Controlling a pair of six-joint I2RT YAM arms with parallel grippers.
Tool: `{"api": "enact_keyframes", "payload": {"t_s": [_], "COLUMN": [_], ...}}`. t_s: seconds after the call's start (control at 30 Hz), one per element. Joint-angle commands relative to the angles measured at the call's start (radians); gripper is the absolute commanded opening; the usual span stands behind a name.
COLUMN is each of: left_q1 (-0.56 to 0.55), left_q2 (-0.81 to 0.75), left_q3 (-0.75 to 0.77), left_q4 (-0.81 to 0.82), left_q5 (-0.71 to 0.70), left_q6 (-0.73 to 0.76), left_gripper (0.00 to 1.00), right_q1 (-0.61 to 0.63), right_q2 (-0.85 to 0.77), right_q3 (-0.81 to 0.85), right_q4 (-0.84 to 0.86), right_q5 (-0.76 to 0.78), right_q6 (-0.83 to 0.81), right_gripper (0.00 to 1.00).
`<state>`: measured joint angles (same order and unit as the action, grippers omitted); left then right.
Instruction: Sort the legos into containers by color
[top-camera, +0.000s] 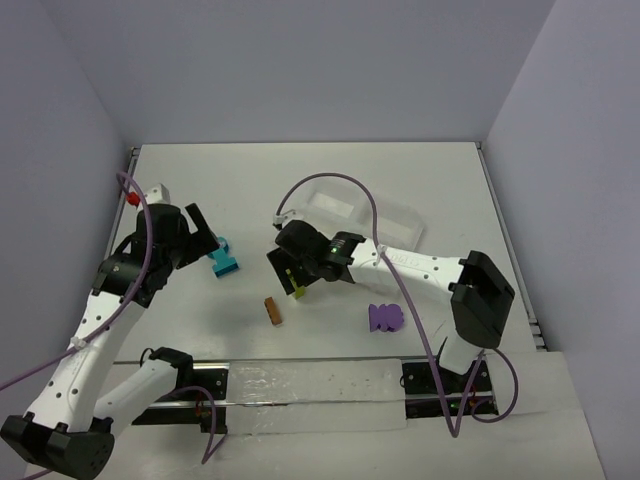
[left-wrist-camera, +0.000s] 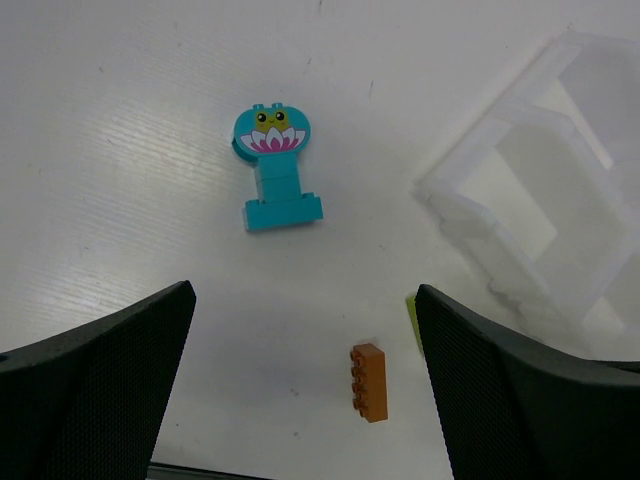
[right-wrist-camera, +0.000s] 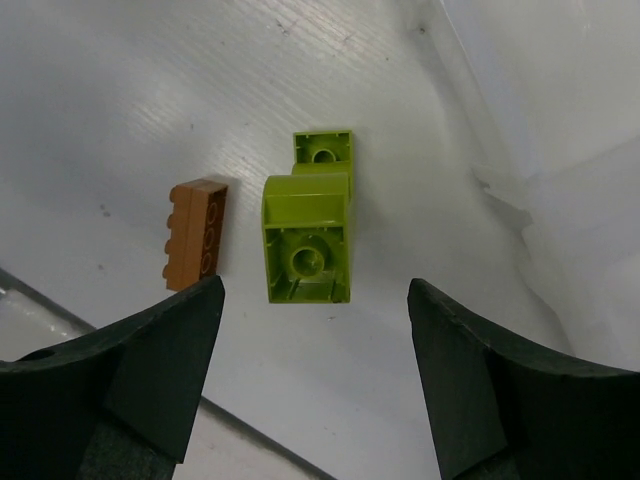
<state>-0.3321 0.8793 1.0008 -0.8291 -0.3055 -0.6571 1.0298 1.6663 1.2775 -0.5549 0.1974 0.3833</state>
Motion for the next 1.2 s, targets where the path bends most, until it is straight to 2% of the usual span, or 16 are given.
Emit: {"api": "enact_keyframes", "payload": {"t_s": [0.0, 0.5, 0.57, 0.63, 0.67, 0.73, 0.9, 0.93, 0.97, 1.17], "left_q1": [-0.002, -0.002, -0.002, -0.002, -0.002, -0.002, -0.002, -0.002, -0.002, -0.002], "left_q2": [-0.007, 0.044, 0.04, 0.036, 0.033, 0.029, 0.028, 0.036, 0.044, 0.116], "left_q3": [-0.002, -0.028, -0.027, -0.031, -0.037, -0.044, -0.068, -0.067, -0.061, -0.035], "left_q4": [0.034, 0.068, 0.067, 0.076, 0.085, 0.1, 0.143, 0.14, 0.13, 0.133], "left_q5": [-0.069, -0.051, -0.043, -0.026, -0.016, 0.007, 0.048, 0.039, 0.031, 0.109], "left_q6": [-0.018, -0.039, -0.049, -0.055, -0.057, -0.06, -0.067, -0.074, -0.076, -0.053], "left_gripper": [0.99, 0.99, 0.99, 0.99, 0.99, 0.99, 0.99, 0.99, 0.99, 0.99], "right_q1": [0.006, 0.006, 0.006, 0.004, 0.004, 0.005, 0.004, 0.003, -0.005, -0.083], "right_q2": [0.028, 0.064, 0.063, 0.065, 0.067, 0.067, 0.06, 0.057, 0.05, -0.045], "right_q3": [0.064, 0.075, 0.072, 0.073, 0.076, 0.077, 0.092, 0.1, 0.109, 0.11], "right_q4": [0.0, 0.011, 0.017, 0.018, 0.018, 0.017, 0.0, -0.007, -0.019, -0.019], "right_q5": [0.035, 0.065, 0.06, 0.054, 0.053, 0.053, 0.048, 0.044, 0.036, -0.127], "right_q6": [-0.012, -0.012, -0.017, -0.021, -0.021, -0.015, -0.011, -0.002, 0.015, 0.074], "right_gripper": [0.77, 0.48, 0.39, 0.35, 0.27, 0.21, 0.12, 0.03, 0.01, 0.0]}}
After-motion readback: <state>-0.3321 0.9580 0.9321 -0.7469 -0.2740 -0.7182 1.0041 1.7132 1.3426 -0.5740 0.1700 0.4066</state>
